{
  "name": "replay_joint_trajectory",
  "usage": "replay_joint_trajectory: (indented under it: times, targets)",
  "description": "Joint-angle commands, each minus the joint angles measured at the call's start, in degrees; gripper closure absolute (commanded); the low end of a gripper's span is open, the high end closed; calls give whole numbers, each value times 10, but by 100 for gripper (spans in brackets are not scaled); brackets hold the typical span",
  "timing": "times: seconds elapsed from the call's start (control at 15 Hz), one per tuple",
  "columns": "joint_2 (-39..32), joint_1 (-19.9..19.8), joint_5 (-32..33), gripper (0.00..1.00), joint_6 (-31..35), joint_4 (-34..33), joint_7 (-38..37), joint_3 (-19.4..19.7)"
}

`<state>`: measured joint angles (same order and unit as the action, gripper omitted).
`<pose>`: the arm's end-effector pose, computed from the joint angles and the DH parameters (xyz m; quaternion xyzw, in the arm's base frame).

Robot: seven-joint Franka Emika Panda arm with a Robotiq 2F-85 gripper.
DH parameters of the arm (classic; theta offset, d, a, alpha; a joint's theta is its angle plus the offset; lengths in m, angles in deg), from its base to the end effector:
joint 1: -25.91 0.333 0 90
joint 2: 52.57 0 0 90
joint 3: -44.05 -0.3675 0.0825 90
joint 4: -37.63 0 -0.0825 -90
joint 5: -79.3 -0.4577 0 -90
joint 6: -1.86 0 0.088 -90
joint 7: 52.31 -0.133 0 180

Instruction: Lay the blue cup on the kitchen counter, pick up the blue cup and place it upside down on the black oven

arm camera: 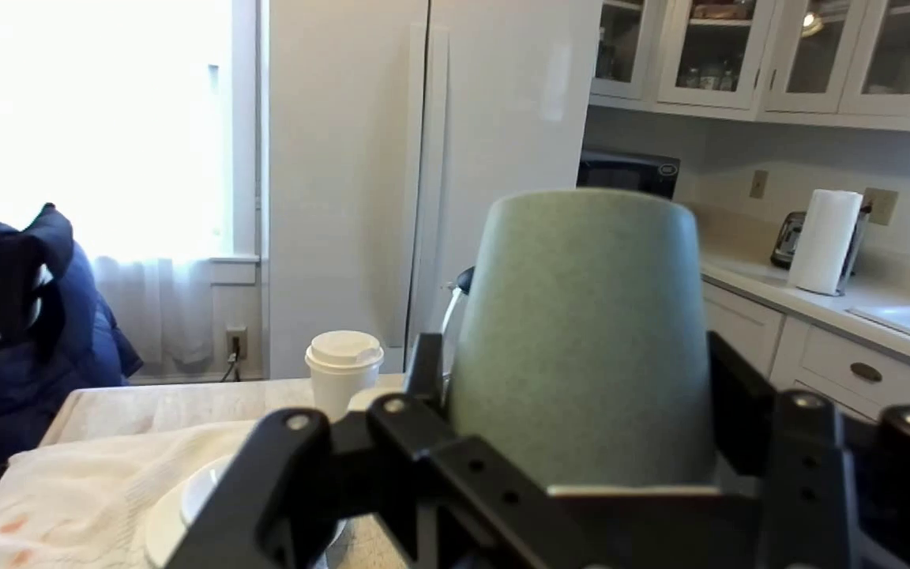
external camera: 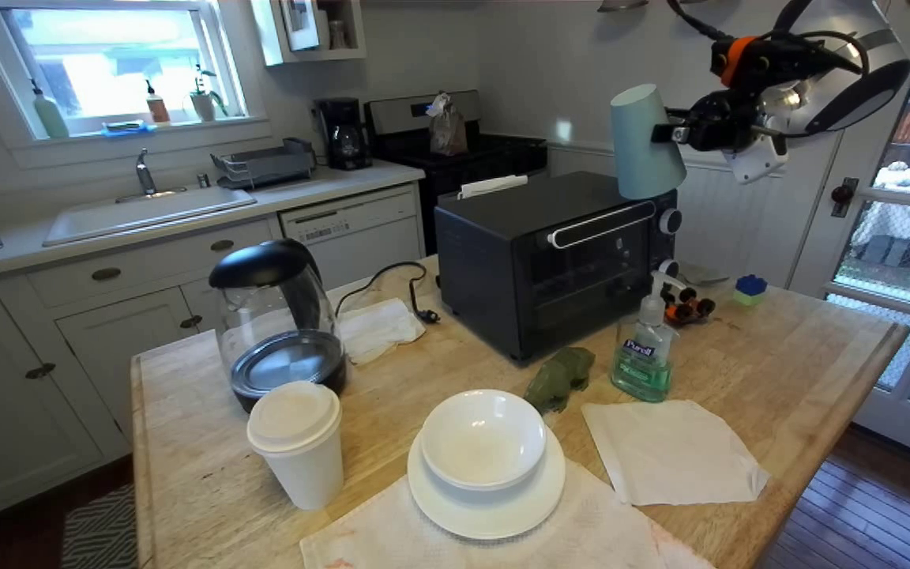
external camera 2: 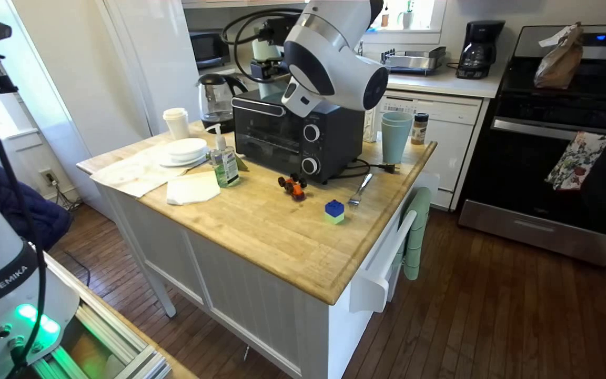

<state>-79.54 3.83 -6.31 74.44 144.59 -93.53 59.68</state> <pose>0.6154 -0.2604 0.3170 -0.4176 0.5557 0.3872 0.6058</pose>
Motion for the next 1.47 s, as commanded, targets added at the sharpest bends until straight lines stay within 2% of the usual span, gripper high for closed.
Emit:
replay_joint_trajectory:
  times: [0.0, 0.4, 0.73, 1.4]
  targets:
    - [-33, 2, -49, 47, -5, -30, -28, -12]
    - [-62, 10, -82, 47, 11, -70, -42, -26]
    - [-77, 21, -68, 47, 39, -93, -32, -28]
    - [-94, 24, -69, 47, 52, -113, -21, -35]
